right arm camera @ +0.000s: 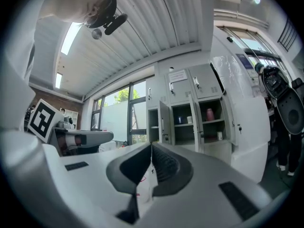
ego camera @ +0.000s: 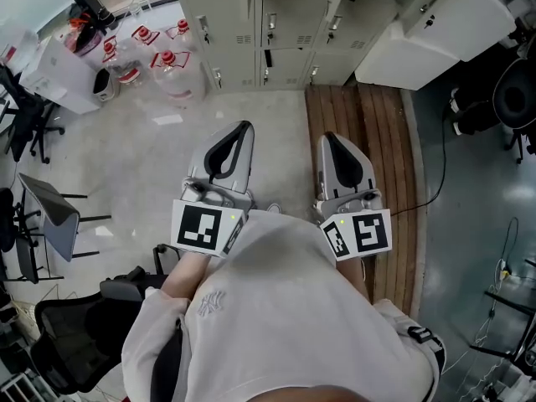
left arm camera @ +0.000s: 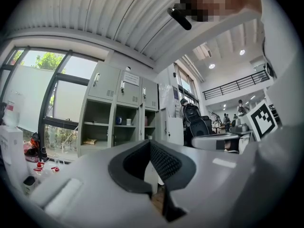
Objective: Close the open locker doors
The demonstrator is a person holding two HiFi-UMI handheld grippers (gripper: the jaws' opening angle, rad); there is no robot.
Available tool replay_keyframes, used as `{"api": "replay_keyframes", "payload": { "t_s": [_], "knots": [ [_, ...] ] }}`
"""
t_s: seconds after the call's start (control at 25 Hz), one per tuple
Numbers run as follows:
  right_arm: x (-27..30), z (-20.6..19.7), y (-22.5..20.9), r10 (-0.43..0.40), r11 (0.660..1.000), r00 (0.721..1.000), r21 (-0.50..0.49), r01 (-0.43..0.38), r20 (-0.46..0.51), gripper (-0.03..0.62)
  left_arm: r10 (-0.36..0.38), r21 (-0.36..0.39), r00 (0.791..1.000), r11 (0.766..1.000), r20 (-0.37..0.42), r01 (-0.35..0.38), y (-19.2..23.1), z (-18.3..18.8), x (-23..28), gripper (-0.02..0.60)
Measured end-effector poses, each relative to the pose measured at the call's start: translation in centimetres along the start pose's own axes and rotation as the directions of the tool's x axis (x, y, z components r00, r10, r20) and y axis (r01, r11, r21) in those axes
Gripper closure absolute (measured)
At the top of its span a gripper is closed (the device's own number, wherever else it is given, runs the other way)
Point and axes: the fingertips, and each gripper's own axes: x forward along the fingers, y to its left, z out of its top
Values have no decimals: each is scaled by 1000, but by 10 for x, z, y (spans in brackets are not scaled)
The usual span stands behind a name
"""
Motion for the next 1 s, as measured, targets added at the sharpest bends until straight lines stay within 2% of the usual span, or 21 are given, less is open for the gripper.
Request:
{"api": "replay_keyframes", "payload": {
  "t_s": [0.2, 0.48, 0.8, 1.0],
  "knots": [
    [2, 2, -2, 43, 998, 999, 38, -44, 25, 580, 18, -14, 1000, 1000, -14, -18, 3, -7, 1, 580],
    [28, -18, -2, 94, 994, 995, 62, -93, -21, 580, 49, -45, 997, 998, -56, -52, 23, -27, 13, 580],
    [112, -19, -10, 136, 989, 990, 59, -134, -37, 580, 95, -55, 992, 994, -84, -100, 93, -33, 51, 580],
    [162, -4, -15, 127, 991, 992, 41, -126, 0, 580, 74, -36, 995, 996, -69, -76, 134, -21, 80, 580]
  ]
}}
